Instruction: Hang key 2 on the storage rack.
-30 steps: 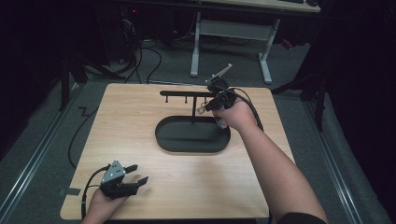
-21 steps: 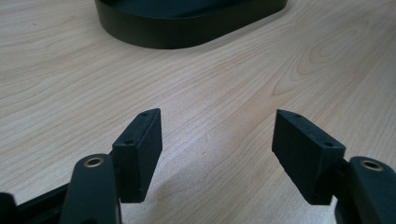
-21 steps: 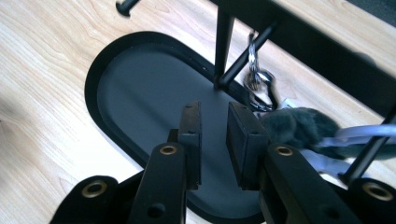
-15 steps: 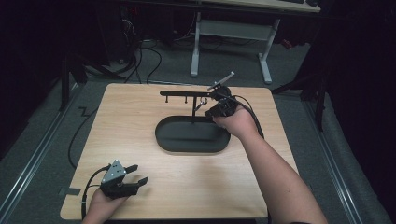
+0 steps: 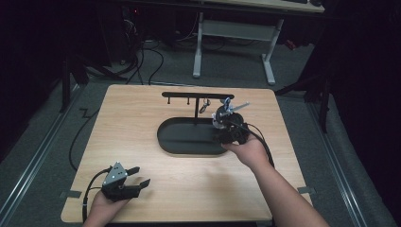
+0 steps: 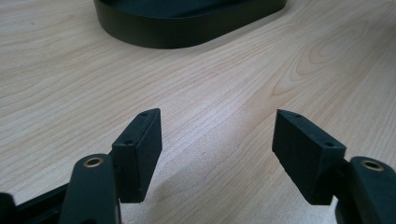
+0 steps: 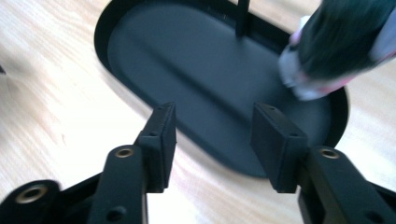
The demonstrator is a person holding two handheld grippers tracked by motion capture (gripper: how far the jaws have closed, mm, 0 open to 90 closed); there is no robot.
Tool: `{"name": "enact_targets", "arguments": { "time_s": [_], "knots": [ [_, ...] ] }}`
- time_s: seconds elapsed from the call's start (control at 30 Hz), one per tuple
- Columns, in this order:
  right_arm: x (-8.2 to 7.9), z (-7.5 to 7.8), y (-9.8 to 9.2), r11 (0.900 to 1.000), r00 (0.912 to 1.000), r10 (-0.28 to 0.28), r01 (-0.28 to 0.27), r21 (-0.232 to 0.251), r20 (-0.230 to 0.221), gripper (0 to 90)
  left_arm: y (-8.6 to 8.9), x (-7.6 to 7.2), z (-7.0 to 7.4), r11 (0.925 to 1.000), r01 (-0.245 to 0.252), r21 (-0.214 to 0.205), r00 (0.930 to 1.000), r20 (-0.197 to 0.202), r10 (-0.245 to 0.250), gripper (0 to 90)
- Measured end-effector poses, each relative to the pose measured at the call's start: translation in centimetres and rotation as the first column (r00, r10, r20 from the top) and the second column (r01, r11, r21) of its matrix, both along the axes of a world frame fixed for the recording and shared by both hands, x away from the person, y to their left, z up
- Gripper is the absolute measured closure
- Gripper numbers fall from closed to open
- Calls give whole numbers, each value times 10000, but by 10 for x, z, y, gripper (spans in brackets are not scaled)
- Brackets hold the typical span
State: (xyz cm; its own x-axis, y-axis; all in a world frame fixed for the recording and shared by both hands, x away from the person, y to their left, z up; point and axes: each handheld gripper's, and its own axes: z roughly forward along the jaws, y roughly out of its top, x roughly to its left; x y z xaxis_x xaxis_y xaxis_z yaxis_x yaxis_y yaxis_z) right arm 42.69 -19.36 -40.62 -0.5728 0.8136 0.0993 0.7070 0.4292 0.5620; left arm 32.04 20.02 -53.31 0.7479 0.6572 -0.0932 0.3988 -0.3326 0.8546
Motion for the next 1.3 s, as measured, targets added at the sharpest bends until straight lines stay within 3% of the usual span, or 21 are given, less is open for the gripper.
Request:
{"name": "enact_targets", "arguments": {
  "time_s": [0.5,0.87,0.97,1.03,1.1,1.17,1.23,1.3],
  "knots": [
    [-67,-60,-31,9983,9933,-397,348,473,1082,421,-1,2,0,10000,-75,-41,10000,-63,75,340],
    [-106,-99,-56,9940,9758,-777,600,914,2044,346,0,3,0,9998,-180,-44,9997,-144,179,339],
    [-115,-106,-65,9907,9686,-997,752,1137,2278,307,0,3,0,9995,-298,-66,9995,-99,298,336],
    [-125,-110,-72,9857,9567,-1230,868,1445,2640,285,0,2,0,9992,-368,-130,9993,-26,368,335],
    [-135,-111,-78,9682,9541,-1429,797,2371,2632,239,1,1,0,9989,-418,-188,9991,1,418,334],
    [-140,-110,-78,9568,9534,-1470,696,2822,2634,194,1,1,0,9989,-428,-205,9991,7,428,333],
    [-143,-112,-77,9608,9497,-1411,633,2701,2796,183,2,1,0,9988,-428,-247,9991,72,429,333],
    [-141,-113,-74,9667,9515,-1290,579,2494,2791,164,2,0,0,9990,-366,-273,9992,126,369,333]
  ]
}}
